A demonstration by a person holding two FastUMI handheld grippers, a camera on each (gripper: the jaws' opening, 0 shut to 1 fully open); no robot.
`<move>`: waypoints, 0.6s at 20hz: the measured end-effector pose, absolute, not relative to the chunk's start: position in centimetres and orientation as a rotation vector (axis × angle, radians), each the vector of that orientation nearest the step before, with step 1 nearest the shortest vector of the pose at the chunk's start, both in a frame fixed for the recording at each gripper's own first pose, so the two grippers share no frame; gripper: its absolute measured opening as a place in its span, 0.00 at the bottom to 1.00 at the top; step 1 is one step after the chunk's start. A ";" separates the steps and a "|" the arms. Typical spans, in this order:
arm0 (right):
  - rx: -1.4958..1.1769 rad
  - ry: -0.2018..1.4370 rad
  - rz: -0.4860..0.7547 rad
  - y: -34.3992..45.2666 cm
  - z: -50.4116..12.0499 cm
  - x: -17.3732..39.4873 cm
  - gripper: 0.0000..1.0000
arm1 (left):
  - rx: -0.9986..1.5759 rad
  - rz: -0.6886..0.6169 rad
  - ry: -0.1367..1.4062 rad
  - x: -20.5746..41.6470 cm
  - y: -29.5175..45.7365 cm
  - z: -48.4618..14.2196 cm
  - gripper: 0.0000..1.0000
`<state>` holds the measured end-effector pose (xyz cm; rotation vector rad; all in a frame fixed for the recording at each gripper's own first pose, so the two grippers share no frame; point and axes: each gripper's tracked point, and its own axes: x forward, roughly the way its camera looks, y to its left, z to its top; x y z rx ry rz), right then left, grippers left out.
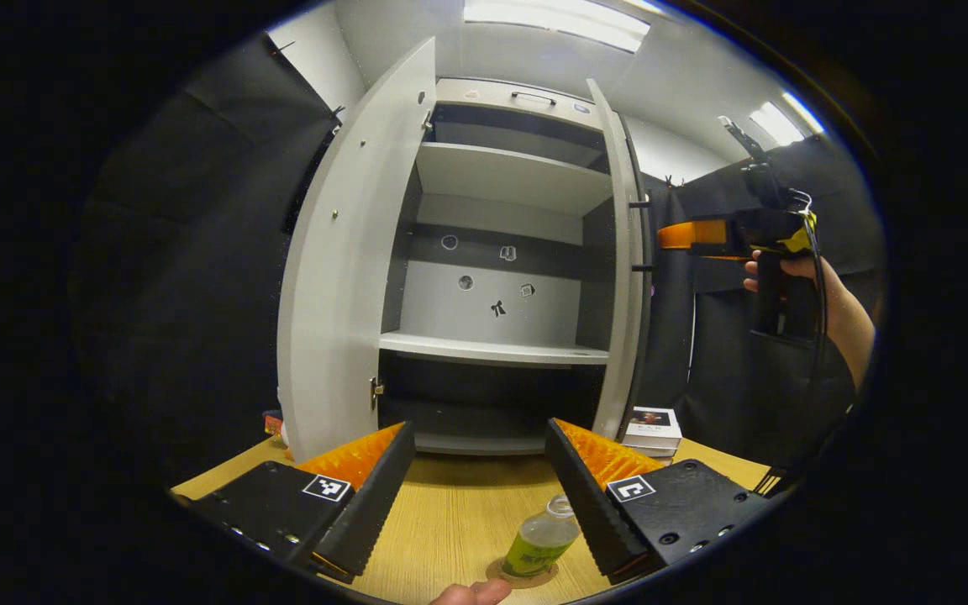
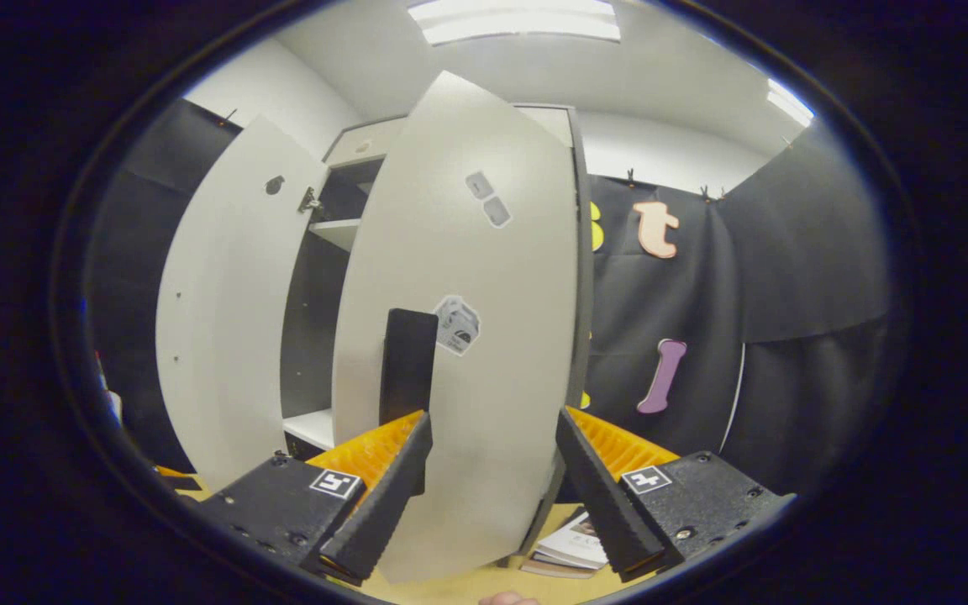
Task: Grasp the bottle in the cabinet with the left hand and place it on the coaster, then close the right door with the right hand and the left door with the left hand.
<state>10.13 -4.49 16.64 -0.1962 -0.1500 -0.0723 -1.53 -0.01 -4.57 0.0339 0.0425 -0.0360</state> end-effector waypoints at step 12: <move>-0.139 -0.186 -0.102 -4.5 12.6 3.2 0.99 | 0.024 0.082 0.019 -2.9 4.0 -2.0 0.95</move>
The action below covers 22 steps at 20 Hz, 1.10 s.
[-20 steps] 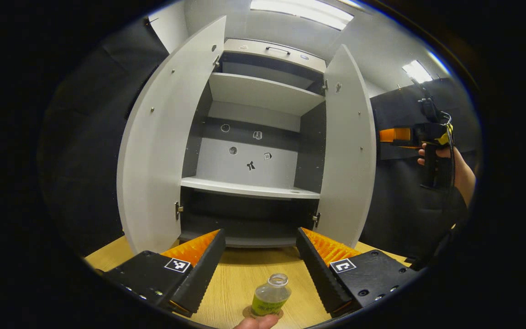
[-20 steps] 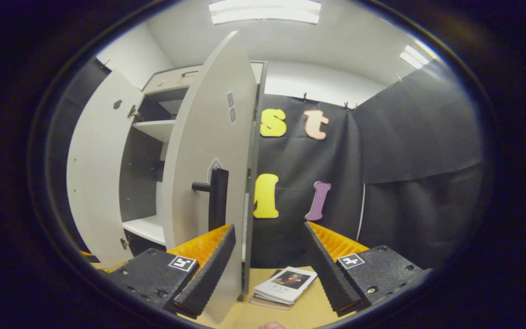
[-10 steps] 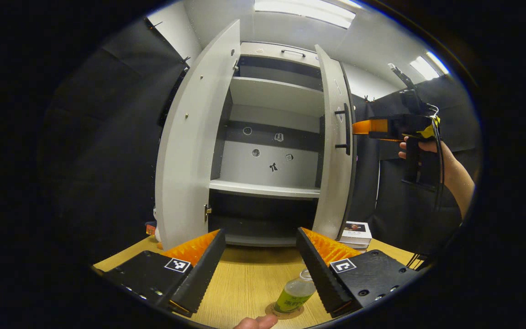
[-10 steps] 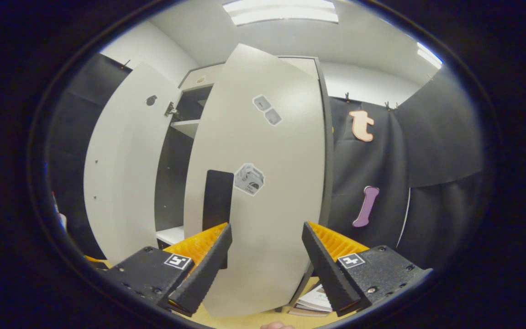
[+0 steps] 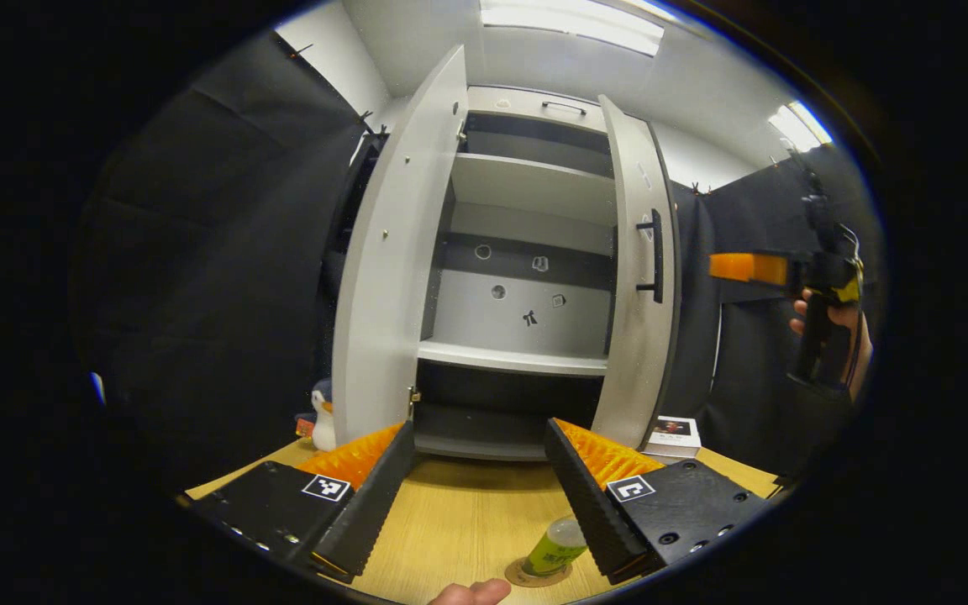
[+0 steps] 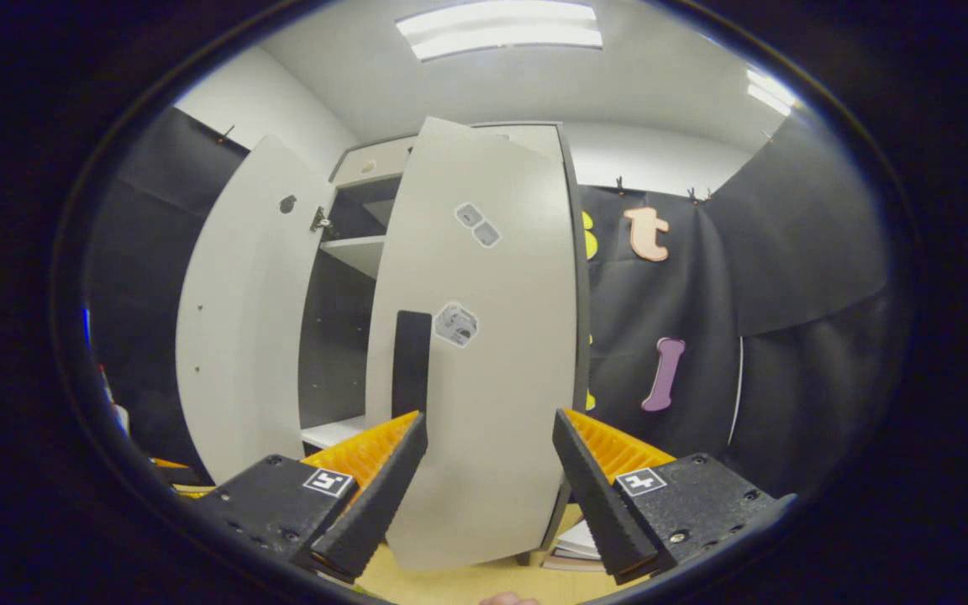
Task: Grasp the bottle in the cabinet with the left hand and place it on the coaster, then close the right door with the right hand and the left door with the left hand.
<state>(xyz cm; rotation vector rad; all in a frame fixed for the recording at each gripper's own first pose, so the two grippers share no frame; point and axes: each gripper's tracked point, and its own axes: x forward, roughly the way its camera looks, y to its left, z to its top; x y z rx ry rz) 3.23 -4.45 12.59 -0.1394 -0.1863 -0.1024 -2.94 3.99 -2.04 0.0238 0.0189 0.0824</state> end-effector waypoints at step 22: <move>-0.033 -0.068 -0.169 -5.3 1.3 -1.9 0.99 | 0.129 0.448 -0.143 3.8 23.8 14.3 0.95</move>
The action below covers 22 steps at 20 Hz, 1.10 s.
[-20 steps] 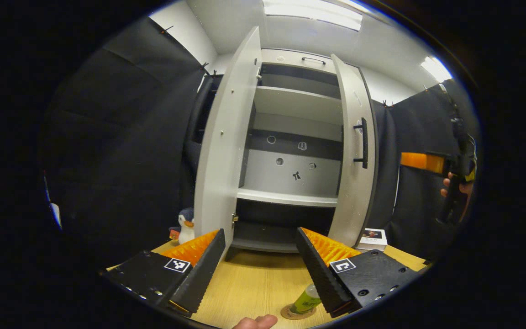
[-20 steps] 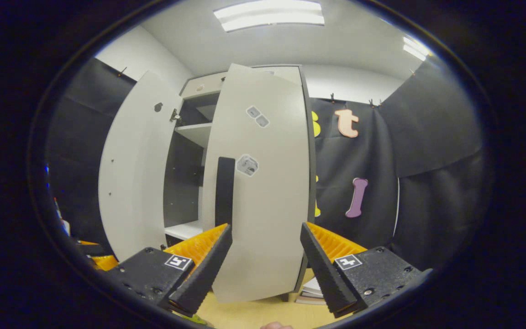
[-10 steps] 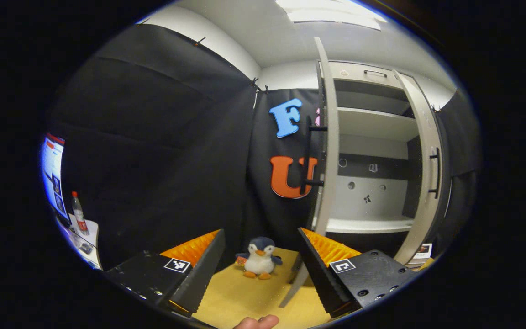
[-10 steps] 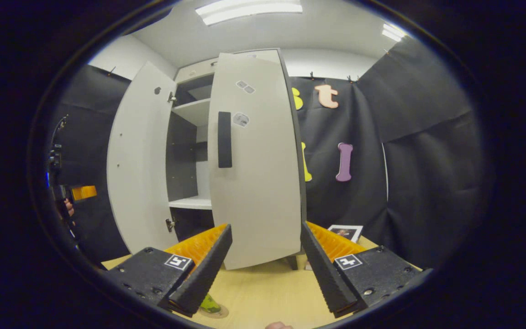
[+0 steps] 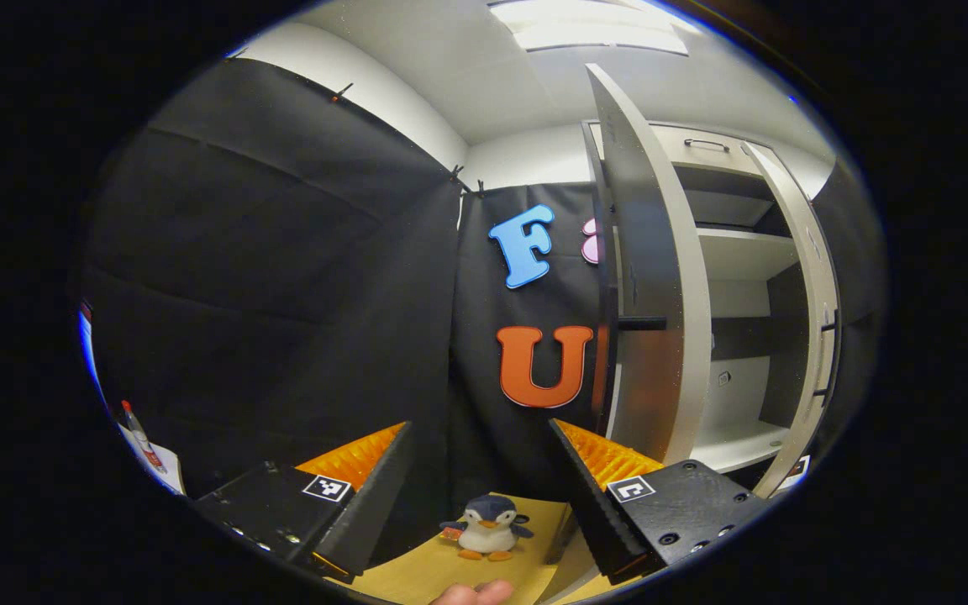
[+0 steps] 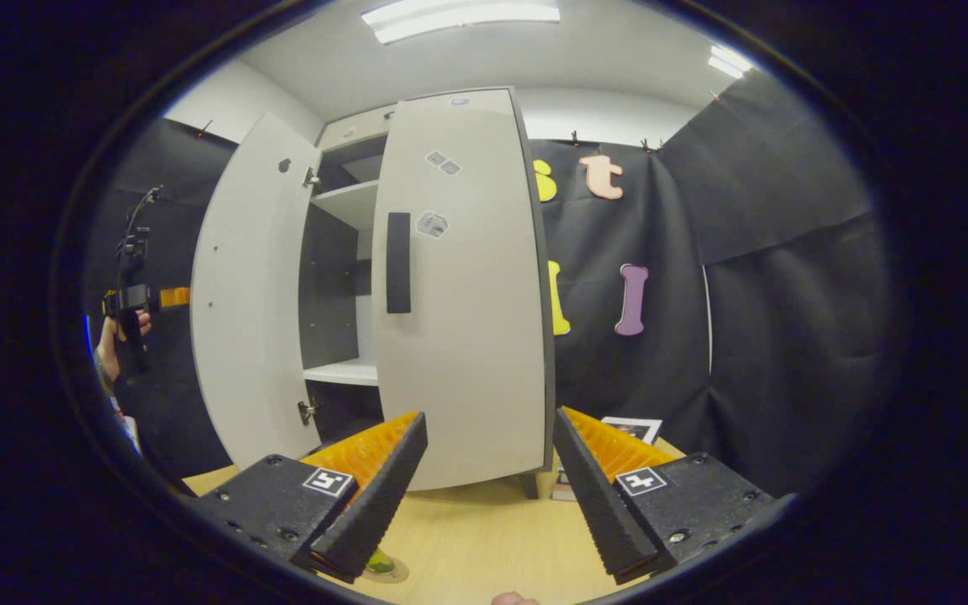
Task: Grasp the bottle in the cabinet with the left hand and place it on the coaster, then close the right door with the right hand and the left door with the left hand.
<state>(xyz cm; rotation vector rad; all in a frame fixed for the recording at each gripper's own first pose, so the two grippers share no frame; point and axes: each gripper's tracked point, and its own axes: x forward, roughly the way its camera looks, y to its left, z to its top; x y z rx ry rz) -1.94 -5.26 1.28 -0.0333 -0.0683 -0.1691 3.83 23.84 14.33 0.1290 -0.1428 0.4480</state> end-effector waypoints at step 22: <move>0.010 -0.111 -0.276 -9.2 3.4 -4.6 0.99 | 0.115 0.051 -0.147 9.9 8.1 12.8 0.99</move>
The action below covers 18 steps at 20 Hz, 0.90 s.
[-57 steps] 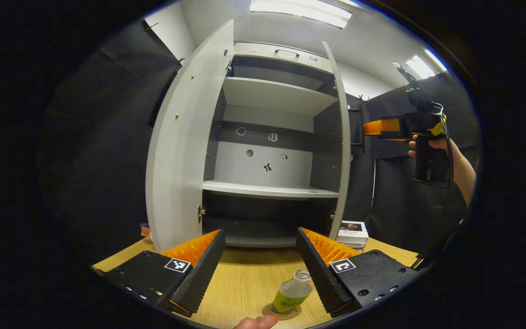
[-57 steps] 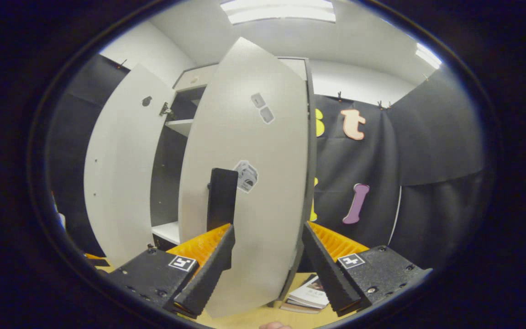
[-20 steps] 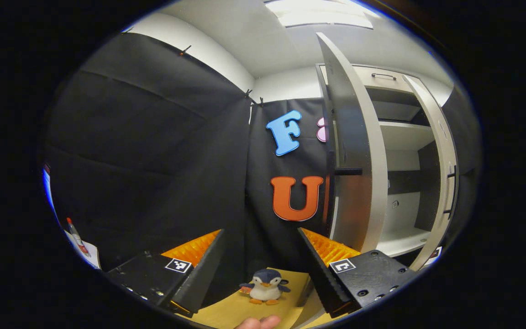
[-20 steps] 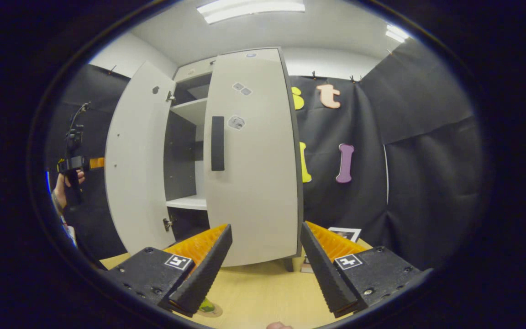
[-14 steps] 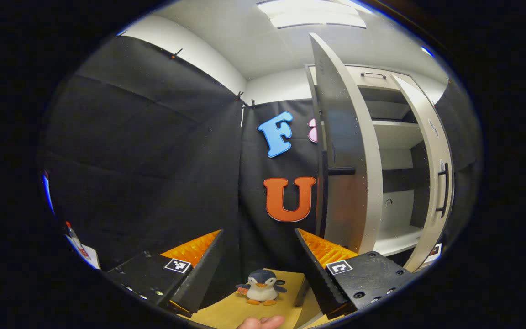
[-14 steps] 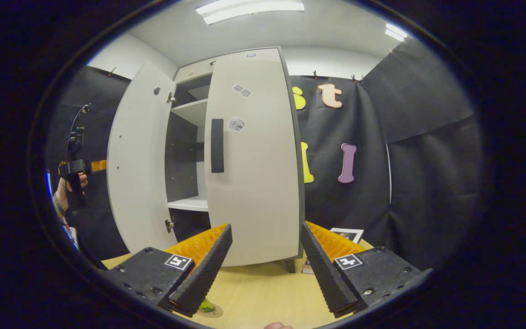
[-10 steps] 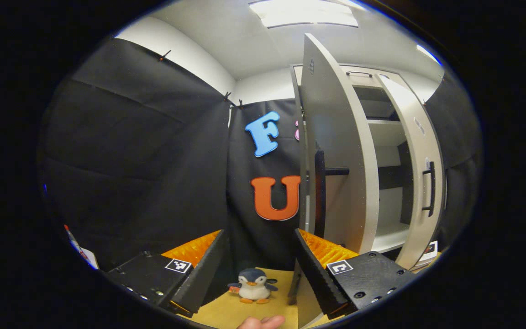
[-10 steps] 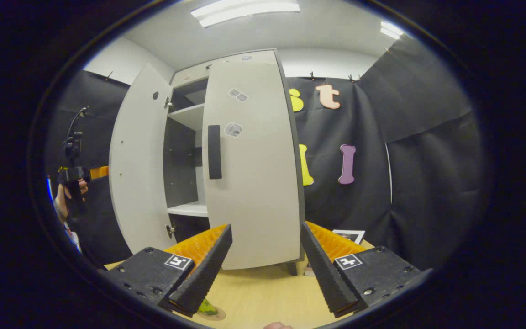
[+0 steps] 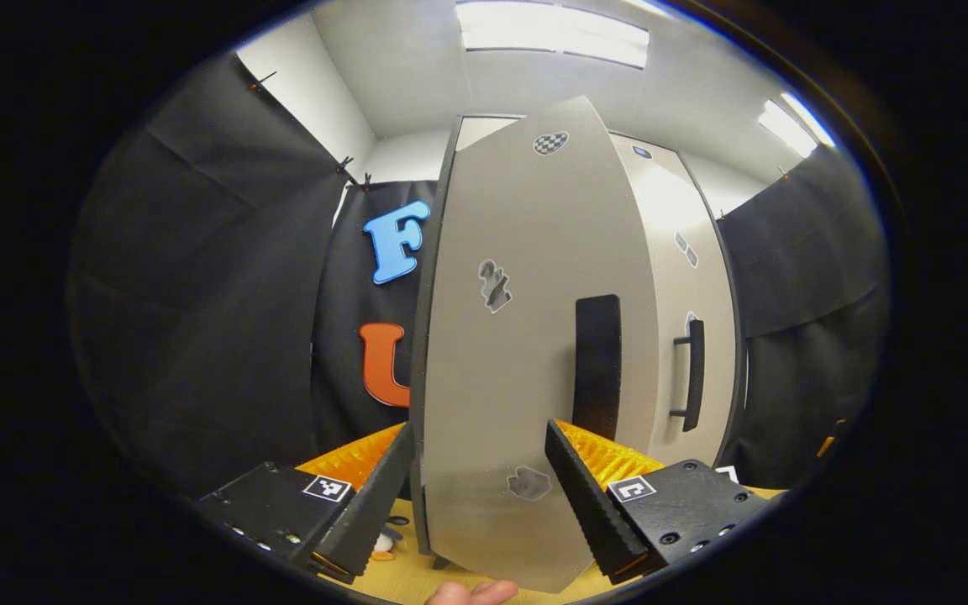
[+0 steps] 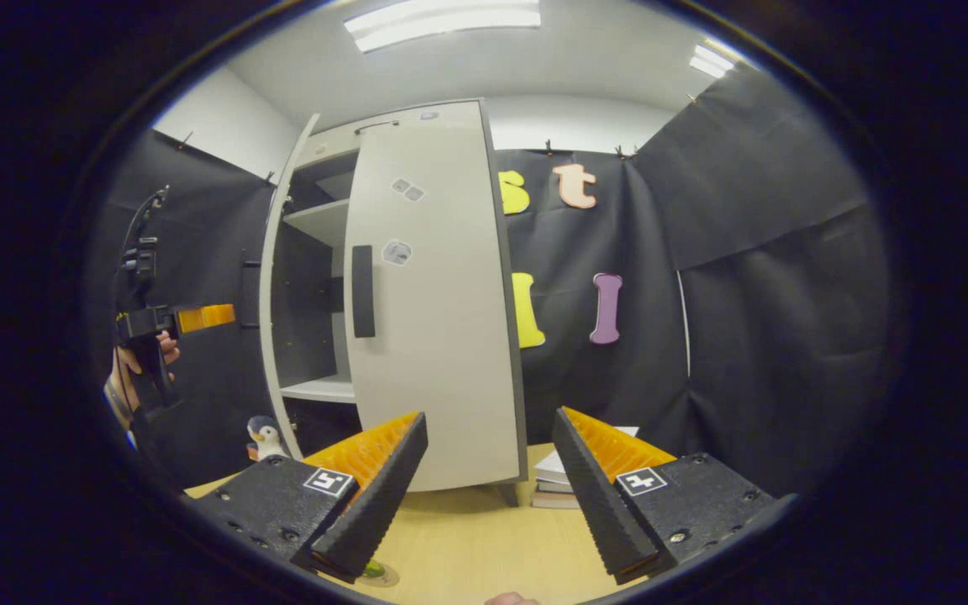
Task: Grasp the bottle in the cabinet with the left hand and place it on the coaster, then close the right door with the right hand and the left door with the left hand.
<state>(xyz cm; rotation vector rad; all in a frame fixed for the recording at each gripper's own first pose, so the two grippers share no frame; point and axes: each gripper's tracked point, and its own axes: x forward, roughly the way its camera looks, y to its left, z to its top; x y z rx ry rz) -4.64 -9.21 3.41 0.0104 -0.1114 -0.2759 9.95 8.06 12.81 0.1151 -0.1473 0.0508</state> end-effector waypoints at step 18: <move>0.000 -0.076 -0.221 -7.3 3.3 -2.9 0.99 | 0.112 0.091 -0.137 2.3 3.8 5.0 0.99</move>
